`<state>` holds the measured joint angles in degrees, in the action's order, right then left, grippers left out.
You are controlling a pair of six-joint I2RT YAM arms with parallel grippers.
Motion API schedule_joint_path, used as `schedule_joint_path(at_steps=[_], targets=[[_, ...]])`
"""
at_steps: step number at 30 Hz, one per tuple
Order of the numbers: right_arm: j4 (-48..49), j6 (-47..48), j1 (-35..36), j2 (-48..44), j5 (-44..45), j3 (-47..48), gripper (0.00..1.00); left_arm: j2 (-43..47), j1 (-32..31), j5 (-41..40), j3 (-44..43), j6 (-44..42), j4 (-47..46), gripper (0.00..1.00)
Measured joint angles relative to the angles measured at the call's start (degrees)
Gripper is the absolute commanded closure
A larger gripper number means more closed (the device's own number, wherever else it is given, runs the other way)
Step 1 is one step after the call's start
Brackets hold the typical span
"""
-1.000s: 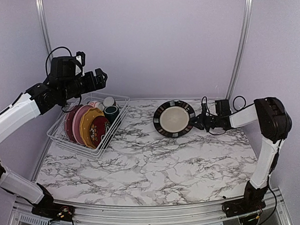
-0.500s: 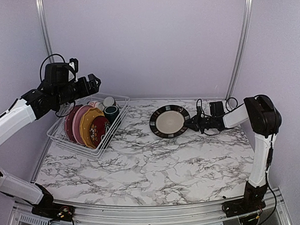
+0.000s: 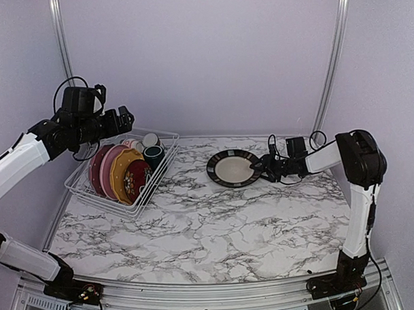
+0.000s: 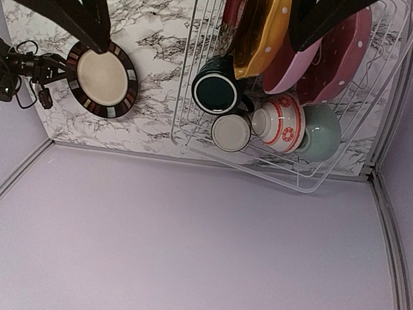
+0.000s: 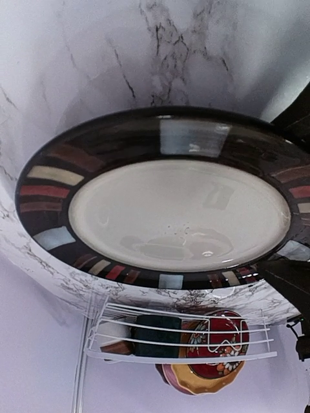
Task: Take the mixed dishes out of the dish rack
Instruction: Place the plate at the center of the board.
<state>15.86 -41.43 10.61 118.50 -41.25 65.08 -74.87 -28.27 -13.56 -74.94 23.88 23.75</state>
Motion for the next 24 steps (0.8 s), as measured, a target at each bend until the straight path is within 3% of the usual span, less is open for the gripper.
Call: schedule_joint_path(at_steps=[7, 14, 15, 24], targets=[[-7.6, 6.4, 0.8, 0.0, 4.6, 2.2, 0.36, -0.4, 0.6, 0.1, -0.2, -1.2, 2.8, 0.01], [-12.1, 13.8, 2.4, -0.9, 10.3, 3.9, 0.10, -0.4, 1.1, 0.5, -0.2, -2.4, 4.0, 0.01], [-13.0, 14.3, 2.7, -1.3, 11.2, 4.0, 0.03, -0.4, 1.2, 0.5, -0.2, -2.6, 4.2, 0.01], [-18.3, 20.3, 3.5, -7.2, 20.5, 1.6, 0.02, 0.0, 4.3, 0.5, -0.1, -5.5, 6.8, 0.01]])
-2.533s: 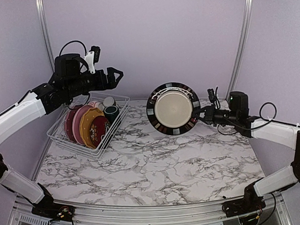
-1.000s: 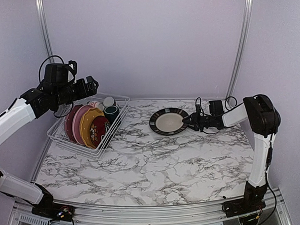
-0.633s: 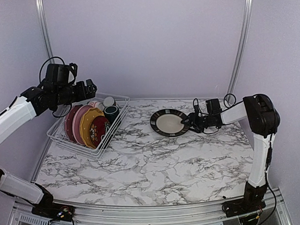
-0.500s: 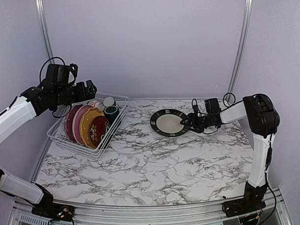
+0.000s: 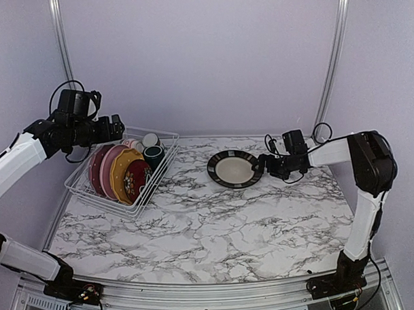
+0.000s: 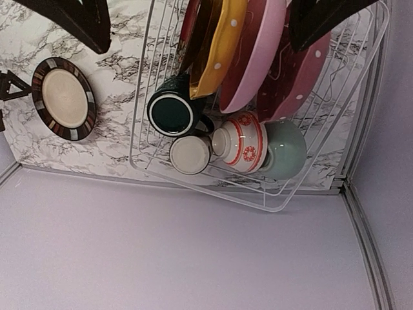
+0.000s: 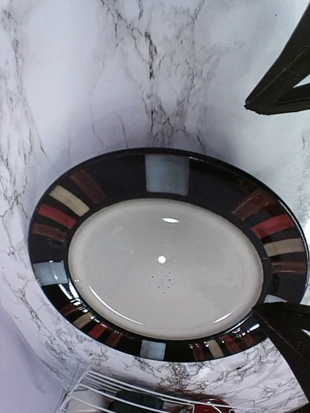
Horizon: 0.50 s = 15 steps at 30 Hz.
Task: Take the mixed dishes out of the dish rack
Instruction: Place the plate at the center of the board, then grab the plate from the dish rack.
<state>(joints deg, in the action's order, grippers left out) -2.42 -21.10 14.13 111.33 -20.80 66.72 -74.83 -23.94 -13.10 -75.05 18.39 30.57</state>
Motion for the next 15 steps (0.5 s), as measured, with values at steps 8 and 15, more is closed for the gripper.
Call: schedule_joint_path(at_steps=[8, 15], targets=[[-1.7, 3.7, 0.0, -9.7, 3.7, -2.0, 0.02, 3.9, 5.5, -0.3, 2.4, -5.7, 1.3, 0.01], [-0.1, 5.3, 0.0, -19.8, 3.9, -6.1, 0.02, 5.0, 11.8, -0.3, 5.7, -10.4, 1.6, 0.05]])
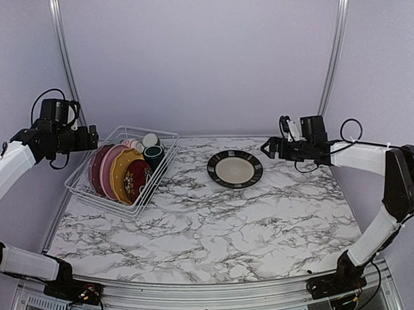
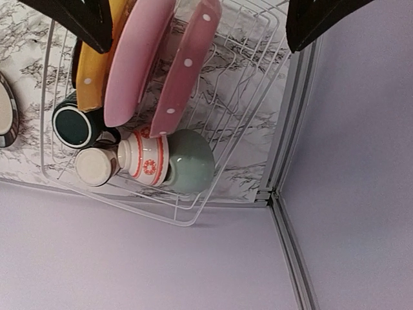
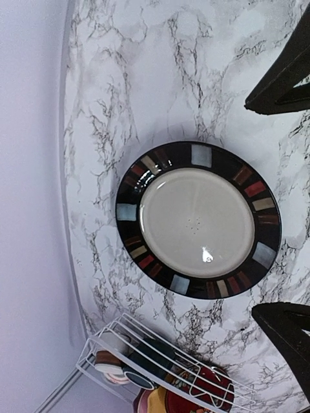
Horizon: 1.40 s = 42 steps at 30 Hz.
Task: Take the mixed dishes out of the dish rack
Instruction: Grab the plate from the dish rack.
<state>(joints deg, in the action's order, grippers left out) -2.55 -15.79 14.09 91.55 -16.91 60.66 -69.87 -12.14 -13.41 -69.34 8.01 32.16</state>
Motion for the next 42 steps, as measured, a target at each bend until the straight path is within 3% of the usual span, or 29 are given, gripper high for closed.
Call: schedule_joint_path(at_steps=[6, 21, 28, 42], targets=[[3.5, 1.1, 0.0, -7.6, -0.9, -3.7, 0.02, -2.1, 5.0, 0.7, 0.8, -3.4, -0.2, 0.08], [5.7, 0.9, 0.0, -14.0, -5.4, -7.1, 0.01, -11.1, 5.9, 7.2, 2.1, -9.5, -3.8, 0.24], [6.5, 0.3, 0.0, -14.0, -7.2, -7.5, 0.02, -15.1, 5.9, 8.2, 2.1, -12.4, -4.1, 0.41], [8.1, -1.1, 0.0, -14.0, -8.6, -7.9, 0.02, -17.3, 6.1, 10.0, 2.6, -17.7, -6.8, 0.61]])
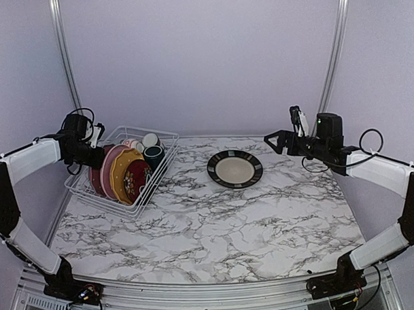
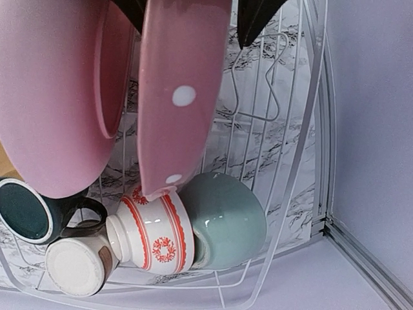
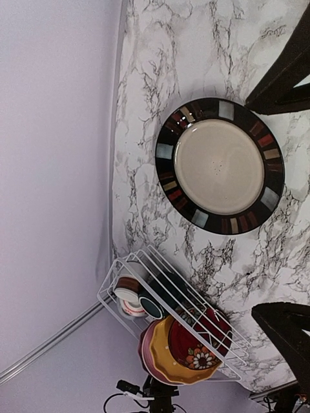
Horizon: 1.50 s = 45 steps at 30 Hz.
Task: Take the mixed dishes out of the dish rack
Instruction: Grab the plate from the dish rack.
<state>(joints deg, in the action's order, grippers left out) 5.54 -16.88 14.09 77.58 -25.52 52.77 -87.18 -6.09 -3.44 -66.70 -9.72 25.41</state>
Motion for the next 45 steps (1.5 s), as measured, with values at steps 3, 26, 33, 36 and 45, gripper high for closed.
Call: schedule_joint_path(at_steps=[3, 26, 33, 36, 45], targets=[[0.1, -0.1, 0.0, 0.0, -0.1, 0.0, 0.02, -0.7, 0.1, 0.2, 0.4, -0.8, 0.0, 0.63], [1.4, -1.0, 0.0, 0.0, -1.4, -0.2, 0.01, 3.1, 0.1, -1.4, 2.3, -3.1, 1.0, 0.89], [1.7, -1.4, 0.0, 0.0, -1.7, -0.2, 0.02, 6.7, -0.3, -3.2, 1.9, -3.0, 2.6, 0.92], [2.0, -1.6, 0.0, 0.0, -2.1, -0.2, 0.01, 8.1, -0.7, -4.5, 0.8, -2.9, 4.1, 0.94], [2.7, -2.0, 0.0, 0.0, -2.7, -0.2, 0.02, 13.0, -1.4, -7.0, -4.6, -2.1, 6.4, 1.00]])
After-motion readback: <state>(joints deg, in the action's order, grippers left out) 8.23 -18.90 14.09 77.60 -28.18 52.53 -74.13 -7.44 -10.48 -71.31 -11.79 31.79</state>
